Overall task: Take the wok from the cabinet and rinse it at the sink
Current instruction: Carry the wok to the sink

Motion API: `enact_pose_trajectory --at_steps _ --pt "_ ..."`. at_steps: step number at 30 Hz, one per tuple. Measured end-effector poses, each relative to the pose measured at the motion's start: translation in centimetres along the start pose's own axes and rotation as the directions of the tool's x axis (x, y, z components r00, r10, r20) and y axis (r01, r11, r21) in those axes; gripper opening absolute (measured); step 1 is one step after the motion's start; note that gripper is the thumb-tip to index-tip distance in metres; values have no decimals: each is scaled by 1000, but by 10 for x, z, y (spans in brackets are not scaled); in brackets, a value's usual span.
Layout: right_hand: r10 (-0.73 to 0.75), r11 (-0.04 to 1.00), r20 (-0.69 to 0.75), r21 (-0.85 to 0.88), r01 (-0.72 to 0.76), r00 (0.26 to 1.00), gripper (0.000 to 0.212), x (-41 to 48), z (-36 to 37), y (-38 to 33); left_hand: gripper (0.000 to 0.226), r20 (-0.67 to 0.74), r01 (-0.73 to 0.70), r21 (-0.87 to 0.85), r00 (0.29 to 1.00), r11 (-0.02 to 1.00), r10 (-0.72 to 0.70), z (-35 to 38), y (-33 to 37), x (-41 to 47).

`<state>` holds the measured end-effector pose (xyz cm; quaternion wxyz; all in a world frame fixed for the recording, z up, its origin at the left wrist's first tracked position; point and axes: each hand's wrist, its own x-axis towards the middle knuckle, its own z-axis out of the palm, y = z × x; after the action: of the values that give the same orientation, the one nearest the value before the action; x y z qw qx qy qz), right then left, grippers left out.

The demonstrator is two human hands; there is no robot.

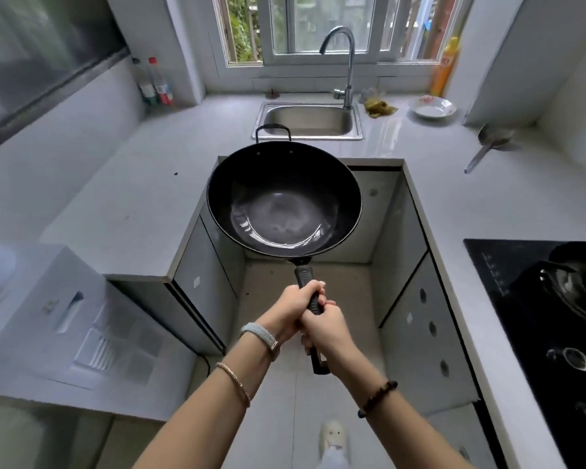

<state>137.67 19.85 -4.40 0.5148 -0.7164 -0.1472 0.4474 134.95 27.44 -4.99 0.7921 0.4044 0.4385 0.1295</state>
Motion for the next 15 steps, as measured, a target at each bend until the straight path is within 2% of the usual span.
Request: enact_pose_trajectory --at_steps 7,15 --pt "0 1000 35 -14 1 999 11 90 -30 -57 29 10 14 -37 1000 999 -14 34 58 83" --pt "10 999 101 -33 -7 995 15 189 -27 -109 31 -7 35 -25 999 999 -35 30 118 180"
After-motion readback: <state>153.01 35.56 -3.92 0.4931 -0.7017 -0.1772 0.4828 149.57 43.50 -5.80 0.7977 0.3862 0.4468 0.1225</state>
